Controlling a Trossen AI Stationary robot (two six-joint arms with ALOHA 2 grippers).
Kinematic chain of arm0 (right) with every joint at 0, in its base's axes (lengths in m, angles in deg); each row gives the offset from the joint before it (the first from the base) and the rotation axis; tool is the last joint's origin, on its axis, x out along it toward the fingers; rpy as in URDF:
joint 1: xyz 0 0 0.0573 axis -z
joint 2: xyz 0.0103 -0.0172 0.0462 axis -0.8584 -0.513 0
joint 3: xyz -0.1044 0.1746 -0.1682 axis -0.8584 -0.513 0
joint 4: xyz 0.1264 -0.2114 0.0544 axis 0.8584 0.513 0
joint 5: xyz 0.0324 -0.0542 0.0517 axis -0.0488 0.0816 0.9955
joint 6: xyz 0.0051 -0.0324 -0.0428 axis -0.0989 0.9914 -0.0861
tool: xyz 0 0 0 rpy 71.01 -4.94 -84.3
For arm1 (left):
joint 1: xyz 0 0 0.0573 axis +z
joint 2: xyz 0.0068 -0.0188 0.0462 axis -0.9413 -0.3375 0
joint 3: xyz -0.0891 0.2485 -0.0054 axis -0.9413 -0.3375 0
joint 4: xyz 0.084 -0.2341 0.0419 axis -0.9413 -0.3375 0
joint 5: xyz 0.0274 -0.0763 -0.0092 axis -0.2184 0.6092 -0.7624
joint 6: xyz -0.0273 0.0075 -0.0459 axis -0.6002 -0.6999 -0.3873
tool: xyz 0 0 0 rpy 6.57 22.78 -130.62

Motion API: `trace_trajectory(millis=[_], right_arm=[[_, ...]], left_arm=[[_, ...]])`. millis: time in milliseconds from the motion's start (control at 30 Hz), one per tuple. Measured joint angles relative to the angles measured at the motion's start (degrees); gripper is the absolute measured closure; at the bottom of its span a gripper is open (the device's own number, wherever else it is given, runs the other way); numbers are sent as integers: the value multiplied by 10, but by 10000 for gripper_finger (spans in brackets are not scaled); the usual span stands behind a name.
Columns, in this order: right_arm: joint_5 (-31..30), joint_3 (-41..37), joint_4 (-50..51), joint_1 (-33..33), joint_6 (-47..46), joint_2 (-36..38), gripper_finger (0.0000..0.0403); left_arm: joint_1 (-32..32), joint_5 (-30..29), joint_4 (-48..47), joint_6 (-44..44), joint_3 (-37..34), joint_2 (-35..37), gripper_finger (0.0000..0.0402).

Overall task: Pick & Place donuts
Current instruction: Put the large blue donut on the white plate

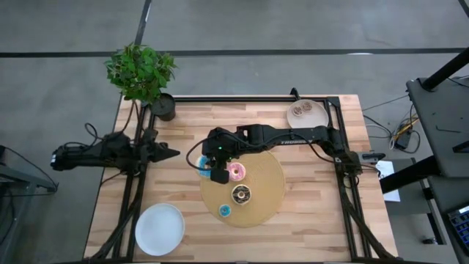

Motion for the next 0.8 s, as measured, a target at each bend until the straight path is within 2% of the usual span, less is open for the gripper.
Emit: trace_trajectory(millis=[333,500,800], right_arm=[[0,0,0,0,0,0,285],[0,0,0,0,0,0,282],[0,0,-1,0,-1,0,283]], left_arm=[[0,43,-48,96,103,-91,401],[0,42,-47,128,115,-99,401],[0,42,-51,108,113,-122,401]])
